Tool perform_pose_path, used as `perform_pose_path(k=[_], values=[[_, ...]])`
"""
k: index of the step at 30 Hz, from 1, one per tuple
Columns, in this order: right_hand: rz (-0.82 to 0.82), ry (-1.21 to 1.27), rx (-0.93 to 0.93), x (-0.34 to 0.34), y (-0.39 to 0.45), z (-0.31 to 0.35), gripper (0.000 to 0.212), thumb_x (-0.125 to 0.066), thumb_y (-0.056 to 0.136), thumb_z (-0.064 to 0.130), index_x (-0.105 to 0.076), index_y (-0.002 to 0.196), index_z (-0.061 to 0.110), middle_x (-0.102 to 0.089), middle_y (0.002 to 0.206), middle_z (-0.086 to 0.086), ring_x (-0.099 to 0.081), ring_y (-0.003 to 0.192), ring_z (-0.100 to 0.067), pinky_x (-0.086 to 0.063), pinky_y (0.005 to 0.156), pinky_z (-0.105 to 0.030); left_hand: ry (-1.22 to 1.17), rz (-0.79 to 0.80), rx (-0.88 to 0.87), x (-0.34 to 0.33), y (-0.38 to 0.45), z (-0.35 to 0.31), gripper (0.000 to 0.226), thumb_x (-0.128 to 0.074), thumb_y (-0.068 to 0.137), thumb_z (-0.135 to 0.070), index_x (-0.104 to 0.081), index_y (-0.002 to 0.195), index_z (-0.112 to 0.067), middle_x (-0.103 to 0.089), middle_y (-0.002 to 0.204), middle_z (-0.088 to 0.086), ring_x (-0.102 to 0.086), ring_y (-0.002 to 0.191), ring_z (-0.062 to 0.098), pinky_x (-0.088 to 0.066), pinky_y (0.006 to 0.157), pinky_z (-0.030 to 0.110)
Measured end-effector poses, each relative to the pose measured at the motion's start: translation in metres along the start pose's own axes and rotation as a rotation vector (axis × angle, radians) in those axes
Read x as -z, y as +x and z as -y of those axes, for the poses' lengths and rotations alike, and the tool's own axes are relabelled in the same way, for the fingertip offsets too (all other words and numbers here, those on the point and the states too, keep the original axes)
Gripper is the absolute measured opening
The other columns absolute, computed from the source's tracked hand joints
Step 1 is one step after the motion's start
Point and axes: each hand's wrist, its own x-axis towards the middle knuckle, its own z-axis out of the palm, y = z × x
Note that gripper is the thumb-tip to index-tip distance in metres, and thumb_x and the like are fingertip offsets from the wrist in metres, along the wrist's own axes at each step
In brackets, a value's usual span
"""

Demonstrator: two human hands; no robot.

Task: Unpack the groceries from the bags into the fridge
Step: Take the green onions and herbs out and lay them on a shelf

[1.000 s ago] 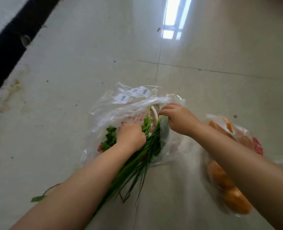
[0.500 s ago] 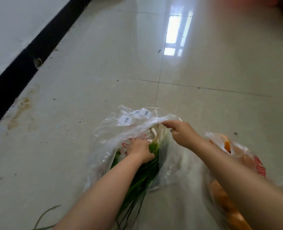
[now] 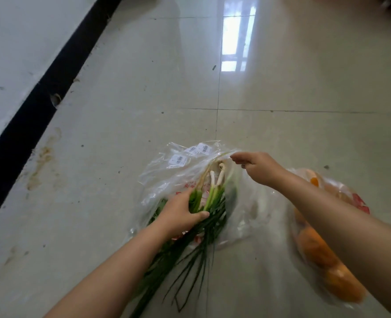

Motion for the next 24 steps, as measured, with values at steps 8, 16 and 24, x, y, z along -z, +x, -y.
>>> perform_pose_path(k=[8,16,24], values=[[0.023,-0.252,0.088,-0.002,-0.011,0.01,0.047,-0.032,0.092,-0.005,-0.05,0.133,0.009,-0.049,0.142,-0.008,-0.044,0.132,-0.02,-0.032,0.103,-0.019,0.035,-0.322,-0.14,0.01,-0.02,-0.009,0.022,-0.058,0.091,-0.024,-0.048,0.071,-0.023,-0.049,0.068,-0.009,-0.046,0.062,0.004,-0.037,0.056,0.008],[0.251,-0.985,0.252,-0.026,-0.026,0.005,0.048,-0.035,0.096,0.018,-0.032,0.143,0.025,-0.033,0.151,0.003,-0.014,0.145,-0.021,-0.002,0.117,-0.053,0.17,-0.555,-0.092,0.045,-0.009,-0.021,0.012,-0.058,0.091,-0.023,-0.05,0.092,-0.014,-0.048,0.069,-0.005,-0.047,0.065,0.013,-0.043,0.059,0.02],[0.317,-1.28,0.236,-0.036,-0.025,-0.008,0.036,-0.031,0.099,0.024,-0.063,0.112,0.013,-0.066,0.117,-0.006,-0.046,0.122,-0.025,-0.022,0.112,-0.037,0.501,-0.445,0.232,0.046,0.03,-0.002,0.018,-0.046,0.095,-0.017,-0.06,0.106,-0.013,-0.065,0.105,0.006,-0.061,0.101,0.028,-0.037,0.078,0.033]])
